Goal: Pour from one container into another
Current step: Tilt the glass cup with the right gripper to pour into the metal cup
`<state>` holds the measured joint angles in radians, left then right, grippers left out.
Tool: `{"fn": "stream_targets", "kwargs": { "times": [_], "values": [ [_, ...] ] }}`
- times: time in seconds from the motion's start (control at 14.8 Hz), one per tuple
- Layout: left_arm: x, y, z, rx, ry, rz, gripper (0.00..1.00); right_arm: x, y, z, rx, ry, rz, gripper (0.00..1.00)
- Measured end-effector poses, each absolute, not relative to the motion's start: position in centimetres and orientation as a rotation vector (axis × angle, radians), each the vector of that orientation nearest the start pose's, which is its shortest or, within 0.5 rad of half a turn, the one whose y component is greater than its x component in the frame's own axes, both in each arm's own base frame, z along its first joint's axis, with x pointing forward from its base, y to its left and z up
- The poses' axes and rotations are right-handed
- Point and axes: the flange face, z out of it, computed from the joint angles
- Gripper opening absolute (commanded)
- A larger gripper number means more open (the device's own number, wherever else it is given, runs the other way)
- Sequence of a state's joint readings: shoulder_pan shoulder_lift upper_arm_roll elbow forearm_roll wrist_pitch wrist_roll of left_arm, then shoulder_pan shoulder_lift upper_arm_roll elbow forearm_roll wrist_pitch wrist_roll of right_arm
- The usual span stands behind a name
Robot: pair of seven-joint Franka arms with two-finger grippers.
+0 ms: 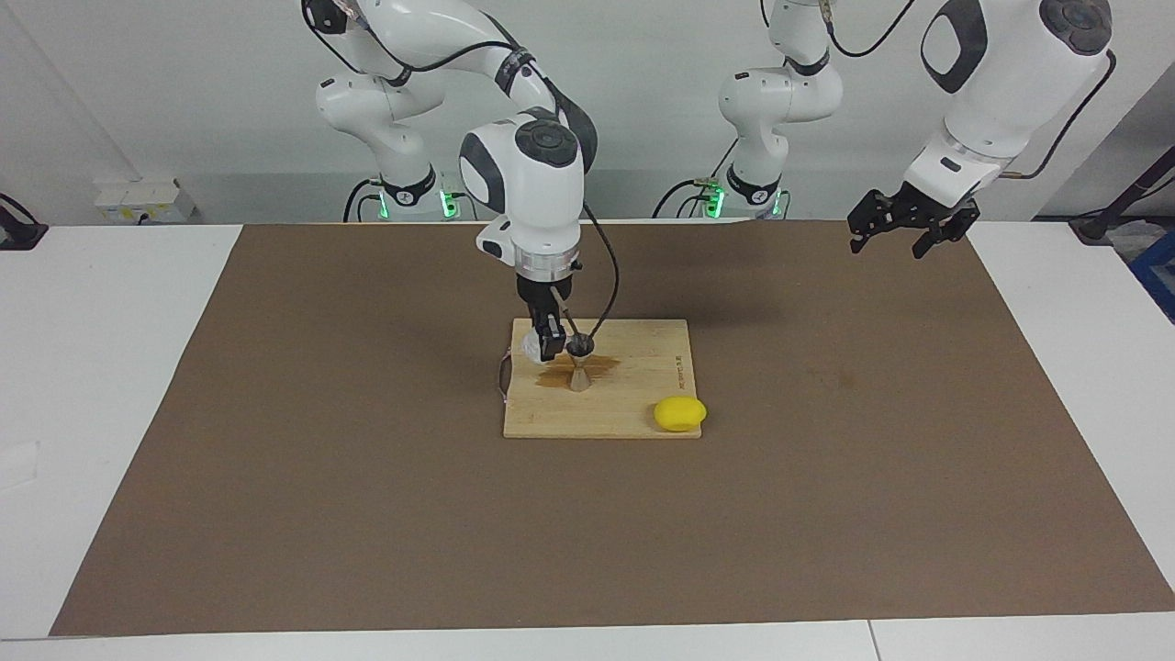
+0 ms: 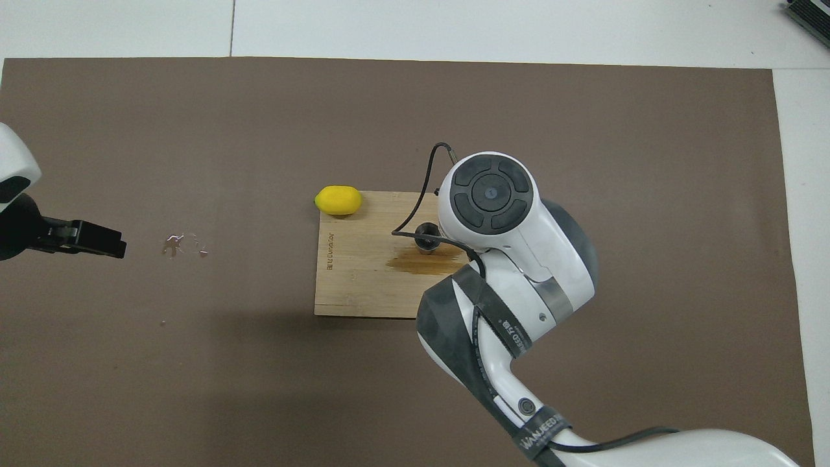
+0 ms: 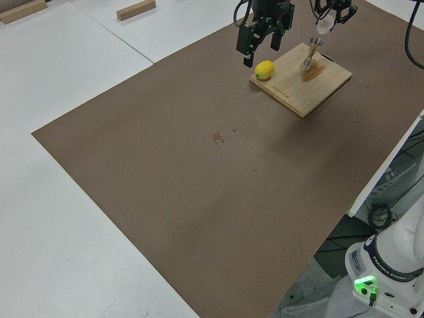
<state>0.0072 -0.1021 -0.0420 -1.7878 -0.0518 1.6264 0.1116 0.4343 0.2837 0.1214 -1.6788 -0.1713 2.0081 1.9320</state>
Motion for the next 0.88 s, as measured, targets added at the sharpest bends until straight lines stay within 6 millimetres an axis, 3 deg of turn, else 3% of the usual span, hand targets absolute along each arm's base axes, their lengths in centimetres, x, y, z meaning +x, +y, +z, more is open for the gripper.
{"fn": "stream_targets", "kwargs": {
  "times": [0.47,0.88],
  "values": [
    [53.1,-3.6,57.4,-3.182,0.255,0.060,1.00,55.2,33.6,44.1,-2.523,1.874,-0.256,0.00],
    [53.2,-2.4,57.6,-3.182,0.216,0.063,1.00,54.7,34.5,44.2,-2.549,1.842,-0.283,0.00]
  ]
}}
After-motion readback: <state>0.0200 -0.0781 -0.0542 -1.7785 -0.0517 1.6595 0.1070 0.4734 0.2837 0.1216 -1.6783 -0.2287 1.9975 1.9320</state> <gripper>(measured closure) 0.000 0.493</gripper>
